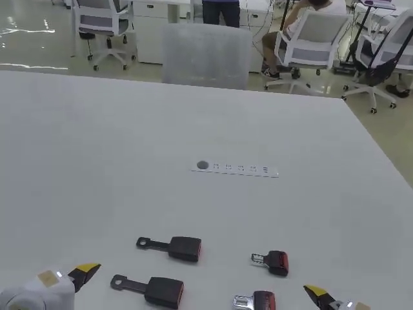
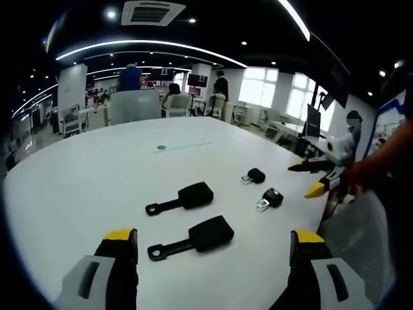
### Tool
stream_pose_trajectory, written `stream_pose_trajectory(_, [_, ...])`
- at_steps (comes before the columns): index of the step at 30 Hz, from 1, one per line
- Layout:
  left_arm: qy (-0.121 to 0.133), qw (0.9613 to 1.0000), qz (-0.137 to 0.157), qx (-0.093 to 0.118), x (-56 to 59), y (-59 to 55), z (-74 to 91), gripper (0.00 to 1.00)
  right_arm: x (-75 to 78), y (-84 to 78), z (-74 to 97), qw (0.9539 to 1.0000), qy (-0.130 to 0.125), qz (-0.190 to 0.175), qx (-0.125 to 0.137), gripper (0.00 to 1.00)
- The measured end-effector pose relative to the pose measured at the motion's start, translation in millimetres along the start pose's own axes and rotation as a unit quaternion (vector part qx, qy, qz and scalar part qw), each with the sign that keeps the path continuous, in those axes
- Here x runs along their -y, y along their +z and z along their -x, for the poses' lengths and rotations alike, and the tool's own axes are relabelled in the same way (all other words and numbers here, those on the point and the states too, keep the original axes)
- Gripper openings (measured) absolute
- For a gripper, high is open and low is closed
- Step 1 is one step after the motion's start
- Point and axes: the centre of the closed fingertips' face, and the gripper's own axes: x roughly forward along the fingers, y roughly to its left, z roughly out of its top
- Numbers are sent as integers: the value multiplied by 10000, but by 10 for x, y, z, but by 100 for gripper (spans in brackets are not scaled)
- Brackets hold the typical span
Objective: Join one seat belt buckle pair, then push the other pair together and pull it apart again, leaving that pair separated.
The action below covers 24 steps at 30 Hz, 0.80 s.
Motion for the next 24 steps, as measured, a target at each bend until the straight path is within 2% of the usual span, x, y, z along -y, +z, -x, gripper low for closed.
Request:
stream_pose_trajectory(14, [-319, 9990, -60, -316, 29, -92, -249, 97, 42, -63, -190, 9990, 312, 177, -264, 88])
stream_pose_trajectory(20, [-508, 9976, -138, -460, 48, -111, -371, 95, 76, -159, -273, 9952, 552, 534, -609, 83])
stream_pose_trajectory(24, [-618, 9964, -302, -503, 40, -111, -444, 91, 95, -167, -312, 9939, 714, 558, -632, 82])
